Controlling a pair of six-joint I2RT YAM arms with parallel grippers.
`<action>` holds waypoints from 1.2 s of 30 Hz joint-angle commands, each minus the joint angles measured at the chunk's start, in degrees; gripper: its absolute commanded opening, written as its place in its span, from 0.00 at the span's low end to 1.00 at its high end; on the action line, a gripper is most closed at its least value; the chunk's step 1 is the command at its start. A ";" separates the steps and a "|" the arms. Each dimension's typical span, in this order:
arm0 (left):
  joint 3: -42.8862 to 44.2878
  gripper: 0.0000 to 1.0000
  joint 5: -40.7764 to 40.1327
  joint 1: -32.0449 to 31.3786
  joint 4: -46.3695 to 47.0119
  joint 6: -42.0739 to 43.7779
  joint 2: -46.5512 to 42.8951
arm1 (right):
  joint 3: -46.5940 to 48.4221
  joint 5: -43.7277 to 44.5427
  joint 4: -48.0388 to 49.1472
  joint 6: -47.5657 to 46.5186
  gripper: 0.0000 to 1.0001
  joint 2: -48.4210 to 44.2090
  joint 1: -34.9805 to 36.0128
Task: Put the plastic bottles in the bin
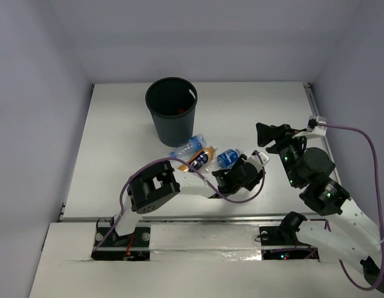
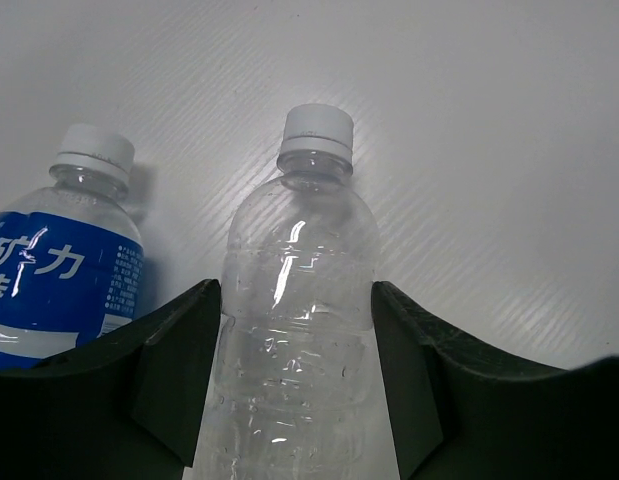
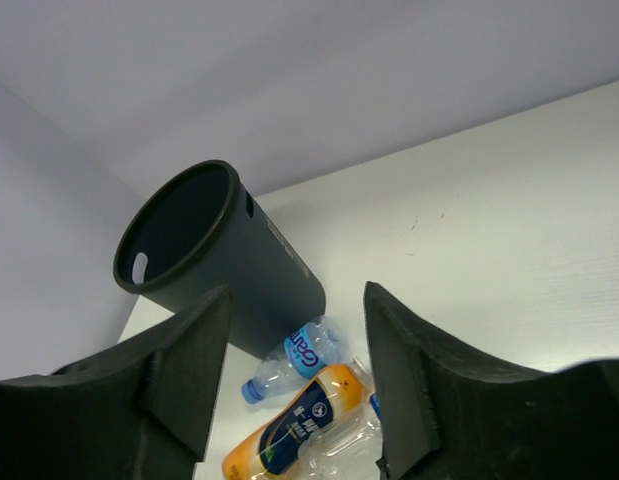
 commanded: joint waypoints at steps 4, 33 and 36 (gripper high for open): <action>-0.08 0.44 2.82 -0.11 0.99 -1.35 -1.77 | 1.25 -0.98 0.40 1.00 0.75 -2.01 -0.10; -10.04 0.31 0.89 22.46 18.31 -2.49 -43.98 | -0.67 -1.51 -3.73 3.90 0.46 -7.38 -0.10; -6.87 0.31 0.71 30.37 18.40 -3.19 -42.14 | -2.34 -2.38 -3.74 4.61 0.52 -5.80 -0.10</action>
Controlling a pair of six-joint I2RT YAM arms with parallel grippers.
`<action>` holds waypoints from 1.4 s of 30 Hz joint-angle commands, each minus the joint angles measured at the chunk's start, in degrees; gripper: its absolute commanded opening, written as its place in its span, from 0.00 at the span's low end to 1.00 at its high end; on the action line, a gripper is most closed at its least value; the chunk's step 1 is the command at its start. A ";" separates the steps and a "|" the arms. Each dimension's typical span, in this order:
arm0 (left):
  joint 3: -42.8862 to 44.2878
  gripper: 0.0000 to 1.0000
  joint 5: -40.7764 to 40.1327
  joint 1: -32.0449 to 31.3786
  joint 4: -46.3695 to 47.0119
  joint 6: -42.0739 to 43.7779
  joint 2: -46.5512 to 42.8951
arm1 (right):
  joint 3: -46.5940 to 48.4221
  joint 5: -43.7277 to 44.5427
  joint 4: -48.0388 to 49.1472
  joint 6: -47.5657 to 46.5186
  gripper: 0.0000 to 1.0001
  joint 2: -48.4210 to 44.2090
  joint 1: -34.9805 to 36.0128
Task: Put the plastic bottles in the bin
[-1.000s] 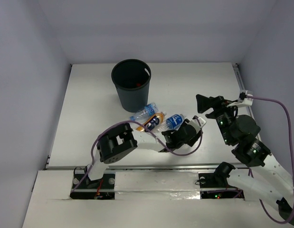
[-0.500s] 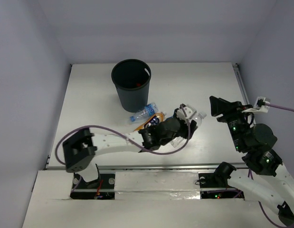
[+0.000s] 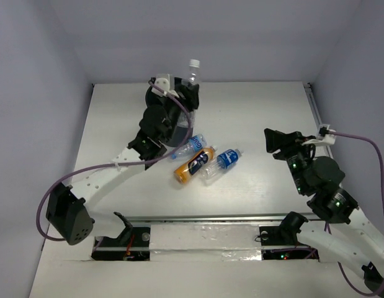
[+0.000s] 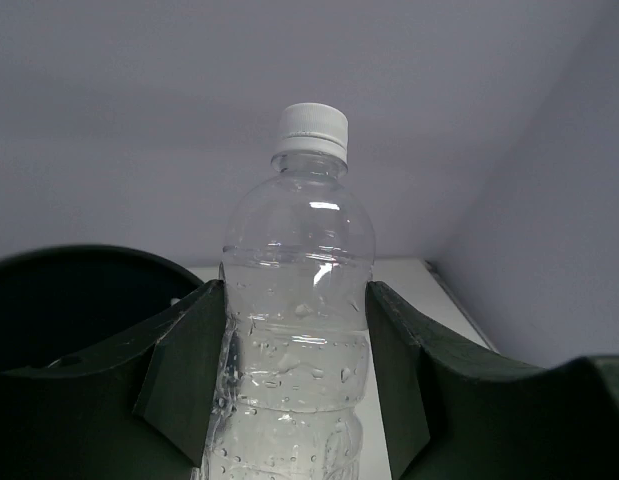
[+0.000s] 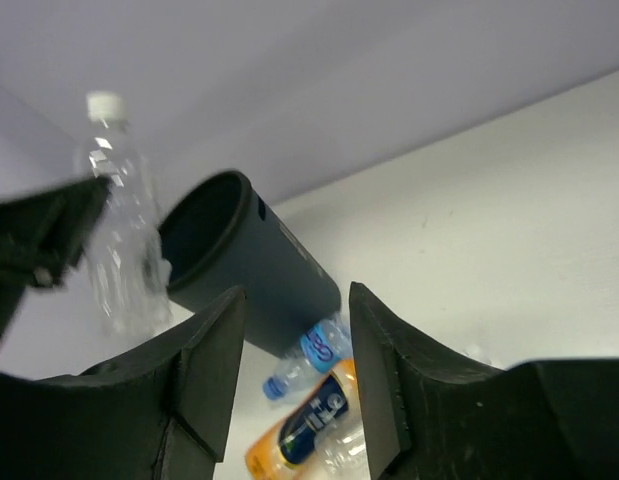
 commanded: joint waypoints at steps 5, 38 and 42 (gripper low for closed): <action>11.99 0.33 2.58 13.01 3.71 -1.38 6.79 | -4.54 -3.51 0.79 2.54 0.56 5.02 -0.10; -1.18 0.82 1.71 17.41 24.98 1.17 8.82 | -10.70 -0.71 6.07 15.10 0.95 29.89 -0.10; -4.69 0.80 2.14 16.88 25.60 -1.90 3.64 | -10.26 -0.35 5.89 18.35 0.97 32.79 -1.24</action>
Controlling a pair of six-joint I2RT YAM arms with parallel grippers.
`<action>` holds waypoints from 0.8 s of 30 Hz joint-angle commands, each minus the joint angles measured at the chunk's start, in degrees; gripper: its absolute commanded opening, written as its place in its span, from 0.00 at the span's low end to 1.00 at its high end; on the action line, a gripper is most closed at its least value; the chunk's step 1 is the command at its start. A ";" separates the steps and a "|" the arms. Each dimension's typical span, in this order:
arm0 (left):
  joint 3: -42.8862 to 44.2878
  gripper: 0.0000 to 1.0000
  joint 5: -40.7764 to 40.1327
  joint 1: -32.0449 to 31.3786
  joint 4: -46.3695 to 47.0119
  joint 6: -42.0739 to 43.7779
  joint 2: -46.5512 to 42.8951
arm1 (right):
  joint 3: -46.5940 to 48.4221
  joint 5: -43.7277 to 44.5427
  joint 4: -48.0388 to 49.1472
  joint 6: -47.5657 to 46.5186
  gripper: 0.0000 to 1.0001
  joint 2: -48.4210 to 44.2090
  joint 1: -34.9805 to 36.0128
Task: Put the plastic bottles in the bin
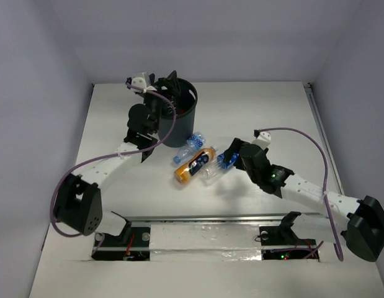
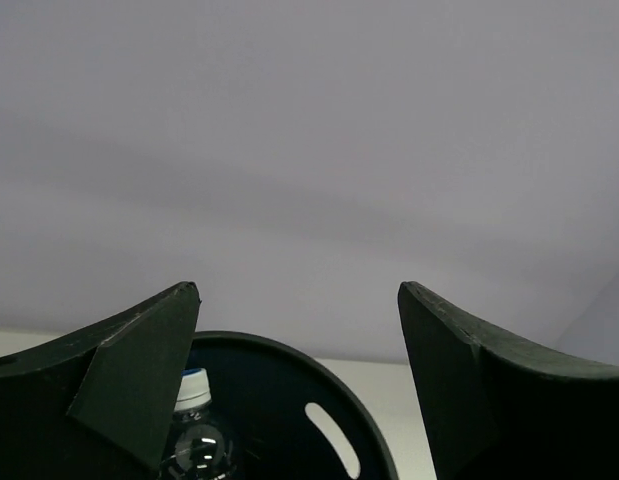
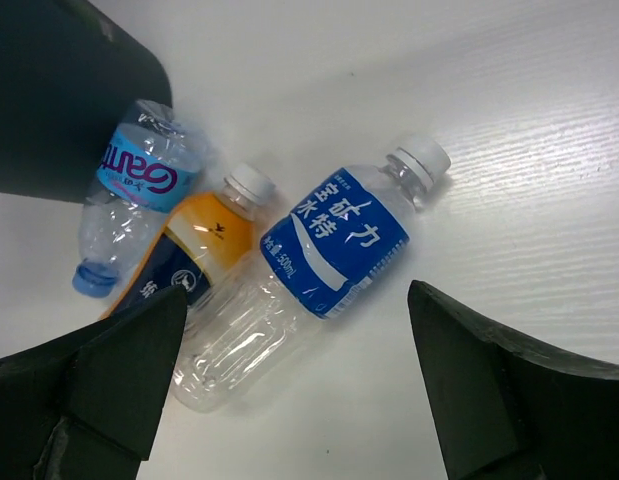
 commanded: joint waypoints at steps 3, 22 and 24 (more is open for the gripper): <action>-7.09 0.74 2.50 -3.13 6.50 -6.61 -10.83 | 1.54 1.43 2.63 5.79 0.95 2.07 -2.47; -26.62 0.73 -7.08 -23.81 -20.20 -13.66 -17.96 | 3.30 -8.33 9.93 9.93 0.99 18.15 -8.98; -26.62 0.78 -6.12 -23.81 -24.24 -15.41 -17.35 | 3.13 -8.06 10.54 10.46 0.99 19.47 -8.98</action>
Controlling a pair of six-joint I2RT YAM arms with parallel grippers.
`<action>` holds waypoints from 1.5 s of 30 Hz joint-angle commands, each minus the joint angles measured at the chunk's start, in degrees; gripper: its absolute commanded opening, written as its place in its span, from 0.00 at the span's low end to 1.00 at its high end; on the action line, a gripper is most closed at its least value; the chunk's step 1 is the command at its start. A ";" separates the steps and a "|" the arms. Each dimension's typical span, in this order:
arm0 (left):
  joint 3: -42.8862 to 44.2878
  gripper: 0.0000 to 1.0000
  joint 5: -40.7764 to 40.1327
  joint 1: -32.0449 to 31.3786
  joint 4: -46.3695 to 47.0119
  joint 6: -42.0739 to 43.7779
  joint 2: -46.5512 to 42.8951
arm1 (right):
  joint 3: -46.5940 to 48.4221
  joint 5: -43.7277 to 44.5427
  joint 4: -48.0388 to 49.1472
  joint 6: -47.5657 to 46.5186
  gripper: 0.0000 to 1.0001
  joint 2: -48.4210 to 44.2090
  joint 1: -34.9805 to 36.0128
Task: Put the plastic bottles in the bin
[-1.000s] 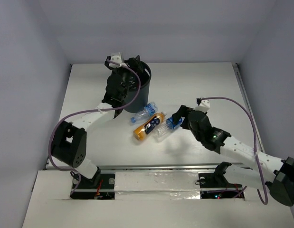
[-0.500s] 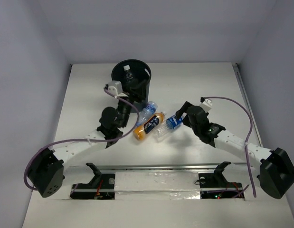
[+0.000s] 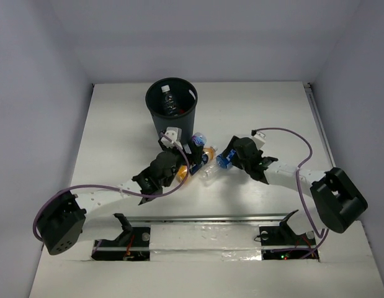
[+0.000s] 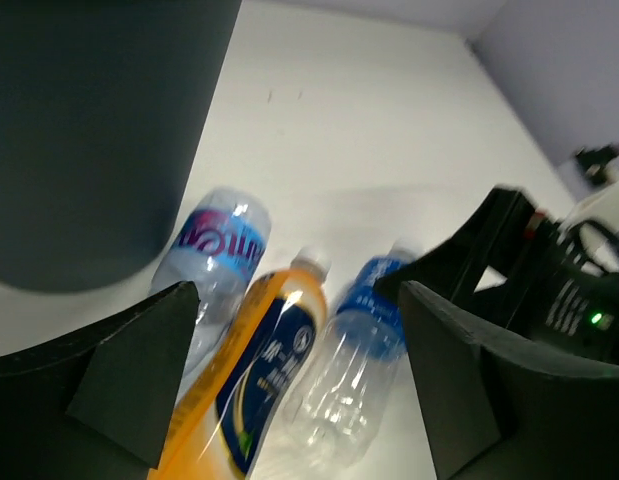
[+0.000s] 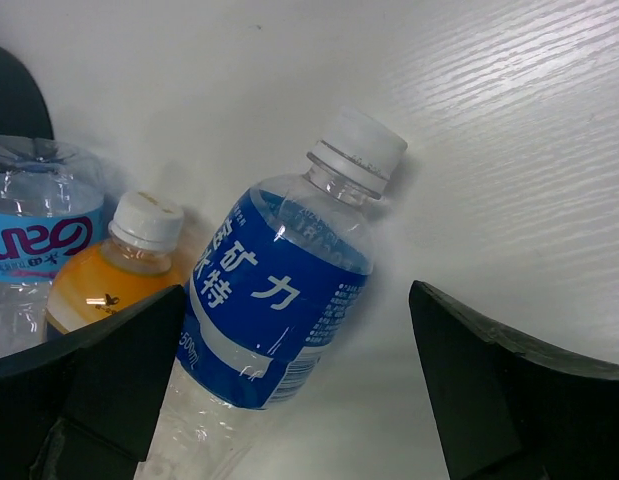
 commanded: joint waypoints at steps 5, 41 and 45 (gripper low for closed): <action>1.40 0.79 1.79 -0.68 -9.89 -2.74 3.17 | 2.60 0.20 4.97 2.60 0.95 3.33 -0.31; 16.77 0.71 -1.20 -3.94 -12.35 9.56 22.86 | 6.90 17.33 -19.19 -11.37 0.49 -40.07 -0.31; 18.62 0.71 -1.55 -3.94 -12.61 10.18 25.85 | 11.47 17.96 -15.69 -15.84 0.49 -40.70 -0.31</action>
